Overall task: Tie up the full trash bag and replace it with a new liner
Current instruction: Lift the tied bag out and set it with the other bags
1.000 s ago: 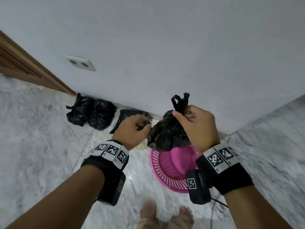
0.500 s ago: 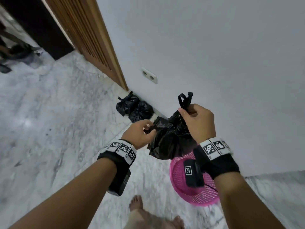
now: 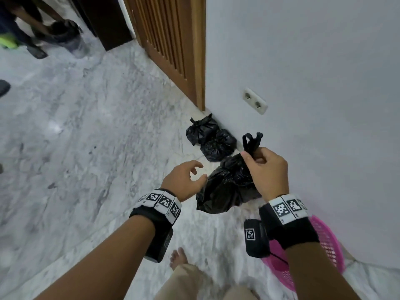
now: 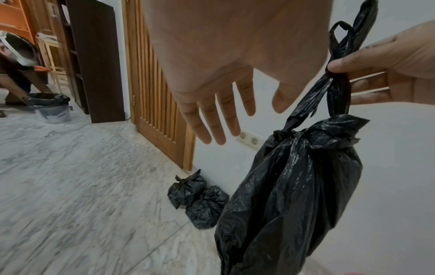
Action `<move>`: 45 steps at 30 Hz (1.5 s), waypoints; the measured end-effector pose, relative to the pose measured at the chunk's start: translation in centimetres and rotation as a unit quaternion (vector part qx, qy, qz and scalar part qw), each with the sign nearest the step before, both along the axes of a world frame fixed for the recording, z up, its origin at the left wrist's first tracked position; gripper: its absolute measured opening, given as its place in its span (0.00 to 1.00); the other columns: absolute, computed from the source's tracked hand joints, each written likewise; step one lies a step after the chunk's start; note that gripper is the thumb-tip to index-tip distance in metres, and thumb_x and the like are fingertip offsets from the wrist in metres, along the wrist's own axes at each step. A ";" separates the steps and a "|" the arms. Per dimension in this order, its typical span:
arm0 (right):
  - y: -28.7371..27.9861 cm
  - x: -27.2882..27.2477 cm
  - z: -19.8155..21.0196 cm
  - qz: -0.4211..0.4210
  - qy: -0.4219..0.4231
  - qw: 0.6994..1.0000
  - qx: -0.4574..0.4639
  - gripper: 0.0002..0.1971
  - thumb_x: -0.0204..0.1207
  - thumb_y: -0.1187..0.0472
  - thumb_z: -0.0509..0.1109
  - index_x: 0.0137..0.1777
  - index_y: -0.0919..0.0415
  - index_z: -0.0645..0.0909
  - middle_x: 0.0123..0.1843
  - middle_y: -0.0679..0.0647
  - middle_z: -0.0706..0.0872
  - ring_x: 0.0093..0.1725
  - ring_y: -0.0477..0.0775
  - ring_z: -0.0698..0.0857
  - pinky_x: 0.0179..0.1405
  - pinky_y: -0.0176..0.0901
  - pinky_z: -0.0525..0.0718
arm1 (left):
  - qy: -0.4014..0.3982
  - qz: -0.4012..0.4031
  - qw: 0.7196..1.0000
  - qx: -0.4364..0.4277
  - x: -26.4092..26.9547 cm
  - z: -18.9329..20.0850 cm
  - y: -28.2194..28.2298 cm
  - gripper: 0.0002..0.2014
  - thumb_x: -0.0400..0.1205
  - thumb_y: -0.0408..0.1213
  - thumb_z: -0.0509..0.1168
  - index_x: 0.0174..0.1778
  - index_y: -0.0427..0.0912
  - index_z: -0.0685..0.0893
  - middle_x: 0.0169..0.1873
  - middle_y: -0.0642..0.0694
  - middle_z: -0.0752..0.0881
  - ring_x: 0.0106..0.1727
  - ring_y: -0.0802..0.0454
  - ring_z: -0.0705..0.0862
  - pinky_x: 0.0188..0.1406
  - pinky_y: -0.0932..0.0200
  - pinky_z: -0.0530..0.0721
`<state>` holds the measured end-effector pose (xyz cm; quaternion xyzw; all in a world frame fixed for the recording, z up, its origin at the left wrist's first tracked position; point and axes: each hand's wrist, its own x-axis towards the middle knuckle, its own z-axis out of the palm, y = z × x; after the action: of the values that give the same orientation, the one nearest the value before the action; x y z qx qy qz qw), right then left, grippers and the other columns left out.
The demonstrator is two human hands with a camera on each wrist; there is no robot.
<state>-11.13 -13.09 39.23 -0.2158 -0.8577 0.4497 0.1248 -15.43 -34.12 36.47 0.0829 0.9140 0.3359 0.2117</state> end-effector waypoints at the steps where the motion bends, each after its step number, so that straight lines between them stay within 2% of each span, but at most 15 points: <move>1: -1.0 -1.1 -0.9 -0.002 -0.002 1.000 0.000 0.14 0.73 0.49 0.74 0.39 0.62 0.85 0.31 0.51 0.88 0.32 0.47 0.86 0.37 0.37 0.82 | -0.005 -0.002 1.000 -0.003 -1.1 -0.7 -1.2 0.16 0.76 0.54 0.64 0.59 0.56 0.80 0.49 0.55 0.82 0.51 0.53 0.82 0.53 0.52 0.83; 6: -5.2 -7.0 -5.3 -0.003 -0.028 0.999 -0.024 0.16 0.73 0.51 0.74 0.37 0.66 0.83 0.26 0.51 0.86 0.27 0.47 0.84 0.31 0.30 0.78 | -0.040 -0.003 0.999 -0.025 -6.5 -4.6 -5.0 0.18 0.76 0.55 0.64 0.61 0.57 0.79 0.49 0.56 0.82 0.50 0.53 0.82 0.54 0.50 0.84; 10: -7.3 -13.2 -10.0 -0.008 -0.043 0.997 -0.069 0.13 0.74 0.55 0.74 0.35 0.63 0.80 0.22 0.46 0.82 0.21 0.37 0.78 0.28 0.25 0.75 | -0.066 -0.012 0.997 -0.037 -12.4 -8.7 -6.0 0.18 0.76 0.54 0.64 0.61 0.57 0.79 0.49 0.56 0.81 0.52 0.52 0.82 0.54 0.51 0.83; 12: -8.0 -16.4 -12.9 -0.011 -0.023 0.995 -0.095 0.14 0.75 0.59 0.74 0.31 0.60 0.77 0.19 0.44 0.75 0.17 0.41 0.73 0.24 0.28 0.72 | -0.075 -0.017 0.996 -0.045 -16.0 -11.5 -6.4 0.18 0.76 0.54 0.64 0.61 0.57 0.79 0.49 0.56 0.82 0.52 0.51 0.82 0.54 0.51 0.83; 14: -8.3 -19.9 -16.1 -0.013 -0.011 0.996 -0.086 0.21 0.74 0.60 0.74 0.25 0.58 0.68 0.17 0.51 0.74 0.17 0.50 0.70 0.22 0.34 0.70 | -0.083 -0.017 0.995 -0.053 -19.5 -14.4 -6.8 0.17 0.76 0.53 0.63 0.61 0.58 0.79 0.50 0.55 0.82 0.51 0.52 0.82 0.53 0.54 0.82; 18: -8.5 -26.7 -23.3 -0.032 -0.086 0.995 -0.046 0.21 0.72 0.54 0.75 0.25 0.61 0.69 0.22 0.55 0.82 0.26 0.55 0.80 0.35 0.39 0.76 | -0.086 -0.024 0.994 -0.067 -26.5 -20.9 -7.4 0.15 0.76 0.51 0.64 0.59 0.58 0.79 0.49 0.57 0.81 0.49 0.54 0.80 0.48 0.59 0.78; 22: -8.9 -32.2 -30.1 -0.026 -0.112 0.992 -0.057 0.13 0.73 0.51 0.74 0.35 0.62 0.83 0.31 0.50 0.88 0.35 0.51 0.86 0.44 0.46 0.85 | -0.082 -0.037 0.994 -0.065 -32.8 -27.7 -7.1 0.16 0.77 0.51 0.65 0.61 0.57 0.78 0.47 0.58 0.79 0.49 0.56 0.78 0.47 0.60 0.75; 25: -9.1 -35.3 -34.4 -0.032 -0.119 0.991 -0.058 0.12 0.74 0.52 0.73 0.42 0.62 0.87 0.35 0.48 0.89 0.38 0.45 0.86 0.48 0.39 0.83 | -0.074 -0.046 0.995 -0.057 -36.6 -32.5 -6.6 0.18 0.77 0.50 0.65 0.63 0.57 0.78 0.45 0.59 0.79 0.48 0.56 0.78 0.48 0.60 0.76; 29: -9.7 -39.2 -41.0 -0.055 -0.126 0.989 -0.061 0.10 0.74 0.53 0.74 0.43 0.61 0.87 0.32 0.42 0.85 0.32 0.31 0.81 0.38 0.15 0.74 | -0.090 -0.067 0.992 -0.049 -41.1 -39.4 -5.8 0.18 0.76 0.50 0.66 0.63 0.55 0.77 0.44 0.59 0.78 0.49 0.55 0.79 0.49 0.58 0.78; 33: -10.2 -41.6 -46.5 -0.081 -0.131 0.986 -0.066 0.11 0.74 0.52 0.74 0.44 0.61 0.87 0.36 0.48 0.89 0.34 0.35 0.83 0.38 0.17 0.76 | -0.093 -0.088 0.992 -0.017 -43.9 -44.6 -5.1 0.17 0.77 0.44 0.67 0.63 0.51 0.78 0.47 0.58 0.78 0.48 0.54 0.78 0.47 0.65 0.73; 35: -10.6 -42.2 -48.3 -0.084 -0.133 0.986 -0.061 0.12 0.74 0.52 0.74 0.44 0.62 0.86 0.38 0.50 0.90 0.38 0.43 0.86 0.44 0.28 0.80 | -0.086 -0.116 0.990 -0.004 -44.9 -46.4 -4.9 0.19 0.78 0.39 0.67 0.65 0.47 0.78 0.49 0.54 0.79 0.44 0.55 0.78 0.42 0.72 0.71; 37: -11.0 -42.5 -49.3 -0.086 -0.130 0.986 -0.064 0.12 0.74 0.52 0.74 0.43 0.62 0.86 0.38 0.50 0.90 0.40 0.46 0.88 0.47 0.36 0.83 | -0.082 -0.144 0.986 0.013 -45.5 -47.6 -4.9 0.20 0.78 0.35 0.68 0.66 0.44 0.78 0.48 0.51 0.79 0.35 0.62 0.76 0.34 0.79 0.72; 39: -11.3 -42.3 -49.6 -0.089 -0.120 0.987 -0.065 0.12 0.73 0.51 0.74 0.43 0.61 0.86 0.37 0.48 0.90 0.39 0.44 0.88 0.46 0.35 0.84 | -0.088 -0.163 0.982 0.024 -45.7 -49.0 -5.0 0.20 0.77 0.32 0.68 0.65 0.44 0.79 0.44 0.54 0.78 0.35 0.67 0.76 0.33 0.83 0.73; 42: -11.5 -41.8 -49.3 -0.094 -0.105 0.987 -0.080 0.11 0.73 0.51 0.74 0.44 0.60 0.86 0.37 0.47 0.90 0.39 0.40 0.88 0.44 0.32 0.85 | -0.095 -0.180 0.979 0.017 -45.5 -50.5 -5.0 0.22 0.76 0.33 0.68 0.67 0.46 0.78 0.43 0.57 0.78 0.41 0.58 0.77 0.34 0.83 0.74; 45: -11.5 -41.5 -49.7 -0.095 -0.100 0.986 -0.090 0.11 0.74 0.51 0.73 0.44 0.59 0.86 0.38 0.46 0.90 0.40 0.39 0.88 0.44 0.29 0.84 | -0.104 -0.183 0.977 0.022 -45.1 -52.2 -4.7 0.23 0.76 0.32 0.68 0.68 0.45 0.77 0.41 0.60 0.78 0.42 0.60 0.78 0.35 0.82 0.74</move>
<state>-52.63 -24.59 -10.46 -0.3505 -0.7977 0.4871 0.0604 -60.57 -38.84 -15.72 0.2182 0.8485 0.3187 0.3617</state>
